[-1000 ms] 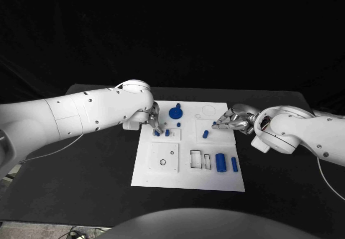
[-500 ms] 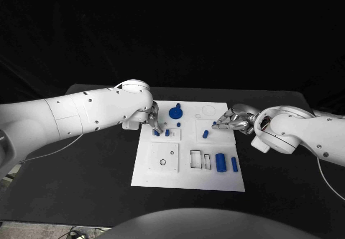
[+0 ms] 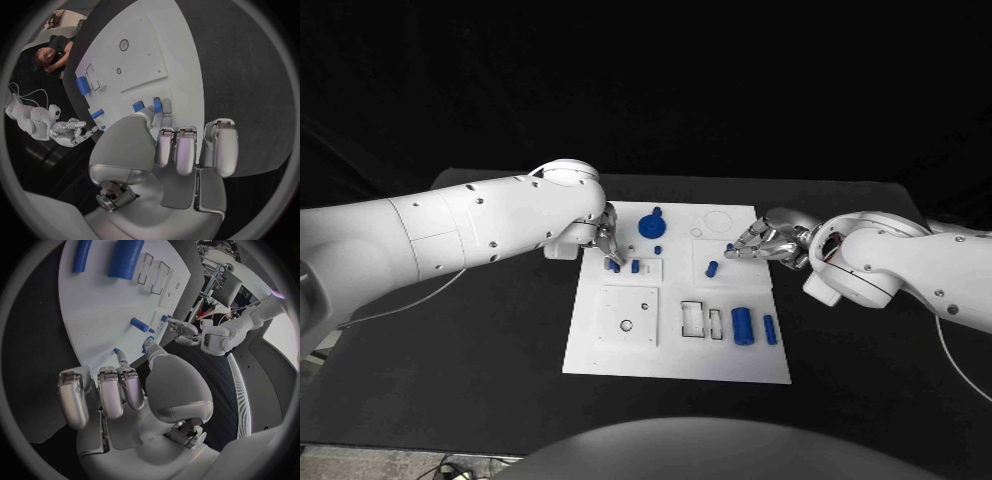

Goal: Assemble the parts on the task board

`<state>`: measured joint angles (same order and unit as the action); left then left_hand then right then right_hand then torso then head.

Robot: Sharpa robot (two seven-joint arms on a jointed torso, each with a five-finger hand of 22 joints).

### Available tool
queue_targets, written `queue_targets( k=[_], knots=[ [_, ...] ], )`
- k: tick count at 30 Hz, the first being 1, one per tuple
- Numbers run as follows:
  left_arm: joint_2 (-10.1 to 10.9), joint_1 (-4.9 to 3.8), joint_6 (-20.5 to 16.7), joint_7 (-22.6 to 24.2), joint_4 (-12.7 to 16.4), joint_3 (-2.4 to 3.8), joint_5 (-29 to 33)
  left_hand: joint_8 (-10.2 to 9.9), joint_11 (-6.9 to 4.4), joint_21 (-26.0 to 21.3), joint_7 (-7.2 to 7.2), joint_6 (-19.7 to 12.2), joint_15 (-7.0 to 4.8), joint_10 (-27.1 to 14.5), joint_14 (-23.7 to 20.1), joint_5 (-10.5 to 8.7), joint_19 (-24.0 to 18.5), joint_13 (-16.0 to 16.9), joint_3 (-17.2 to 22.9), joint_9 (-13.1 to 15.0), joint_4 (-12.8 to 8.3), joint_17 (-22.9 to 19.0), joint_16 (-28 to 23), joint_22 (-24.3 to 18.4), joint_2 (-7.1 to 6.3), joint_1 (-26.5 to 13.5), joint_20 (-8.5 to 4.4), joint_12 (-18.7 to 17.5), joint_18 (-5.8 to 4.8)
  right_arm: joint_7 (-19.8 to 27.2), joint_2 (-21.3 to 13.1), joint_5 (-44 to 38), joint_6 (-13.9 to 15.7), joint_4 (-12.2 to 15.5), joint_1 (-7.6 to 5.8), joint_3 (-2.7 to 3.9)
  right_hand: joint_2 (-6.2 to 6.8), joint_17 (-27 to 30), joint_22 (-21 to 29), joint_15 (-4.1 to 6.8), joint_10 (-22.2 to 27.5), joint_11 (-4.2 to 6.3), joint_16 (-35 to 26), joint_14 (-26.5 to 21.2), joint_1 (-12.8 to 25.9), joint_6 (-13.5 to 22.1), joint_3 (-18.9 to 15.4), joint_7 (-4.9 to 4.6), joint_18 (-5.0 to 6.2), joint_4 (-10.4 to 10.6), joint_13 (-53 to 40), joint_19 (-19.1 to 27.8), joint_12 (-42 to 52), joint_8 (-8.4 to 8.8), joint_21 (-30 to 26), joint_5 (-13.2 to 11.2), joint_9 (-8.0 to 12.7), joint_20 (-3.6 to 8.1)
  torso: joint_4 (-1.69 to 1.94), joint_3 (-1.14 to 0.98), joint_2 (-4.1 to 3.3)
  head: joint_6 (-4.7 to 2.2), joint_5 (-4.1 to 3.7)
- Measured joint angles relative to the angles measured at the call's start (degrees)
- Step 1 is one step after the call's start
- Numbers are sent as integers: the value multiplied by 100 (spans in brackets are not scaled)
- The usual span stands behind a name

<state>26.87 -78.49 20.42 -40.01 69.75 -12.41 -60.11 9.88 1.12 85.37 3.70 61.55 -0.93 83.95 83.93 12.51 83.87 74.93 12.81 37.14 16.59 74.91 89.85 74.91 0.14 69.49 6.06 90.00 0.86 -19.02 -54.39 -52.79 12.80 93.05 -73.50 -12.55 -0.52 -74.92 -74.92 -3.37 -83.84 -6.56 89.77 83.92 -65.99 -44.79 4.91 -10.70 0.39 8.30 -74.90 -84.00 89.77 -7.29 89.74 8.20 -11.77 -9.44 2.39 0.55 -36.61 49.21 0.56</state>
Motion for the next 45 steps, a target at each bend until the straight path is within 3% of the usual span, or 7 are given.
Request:
queue_targets(
  k=[18,29,36,41,45],
  knots=[
    [-18,2,6,-1,-17,-1,-2,0,0,0,-2,38,0,0,0,0,0,0,-82,6,26,0,0,0,-26,-231,0,0,0,-3,1,0,0,1,1,0,0,1,1,0,0,0,0,0,0,0,0,0,0,0,-1,0,0,0,0,0,1,0,-1,-1,1,1,3],
    [-2,4,-35,-1,-2,-1,0,67,0,75,2,74,0,0,0,0,0,0,-458,24,26,-1,0,0,-51,-944,0,0,1,-4,-5,0,-1,1,1,0,0,1,2,0,0,0,0,0,0,0,0,0,0,0,-4,0,0,0,0,0,-3,0,1,-1,1,-3,-1],
    [29,6,-113,-1,32,-1,0,90,-21,128,-6,122,0,20,0,0,0,0,-580,37,23,-1,0,0,-48,-1058,0,0,1,-5,-4,0,-1,-1,1,0,0,2,2,0,0,0,0,0,0,0,0,0,0,0,-4,0,0,0,0,0,-2,0,2,-1,3,-7,-5],
    [163,7,-330,-1,166,-1,-60,139,-41,271,-41,201,-43,-1,1,-25,0,0,-901,64,26,-1,0,0,-43,-1427,0,0,0,21,-9,-1,54,6,5,0,0,1,2,0,-17,-17,0,0,0,0,0,0,0,0,-3,2,0,0,0,0,-2,-2,2,0,4,-24,-16],
    [384,7,-783,0,383,6,-134,139,-41,340,-33,233,-43,-1,1,-261,0,0,-1163,71,21,-1,0,0,-54,-1591,0,0,0,95,-26,-1,185,11,10,-2,0,2,2,0,-17,-17,0,0,0,-21,0,-21,-1,0,-3,0,0,-45,0,35,-15,-42,3,1,4,-33,-31]
  ],
)
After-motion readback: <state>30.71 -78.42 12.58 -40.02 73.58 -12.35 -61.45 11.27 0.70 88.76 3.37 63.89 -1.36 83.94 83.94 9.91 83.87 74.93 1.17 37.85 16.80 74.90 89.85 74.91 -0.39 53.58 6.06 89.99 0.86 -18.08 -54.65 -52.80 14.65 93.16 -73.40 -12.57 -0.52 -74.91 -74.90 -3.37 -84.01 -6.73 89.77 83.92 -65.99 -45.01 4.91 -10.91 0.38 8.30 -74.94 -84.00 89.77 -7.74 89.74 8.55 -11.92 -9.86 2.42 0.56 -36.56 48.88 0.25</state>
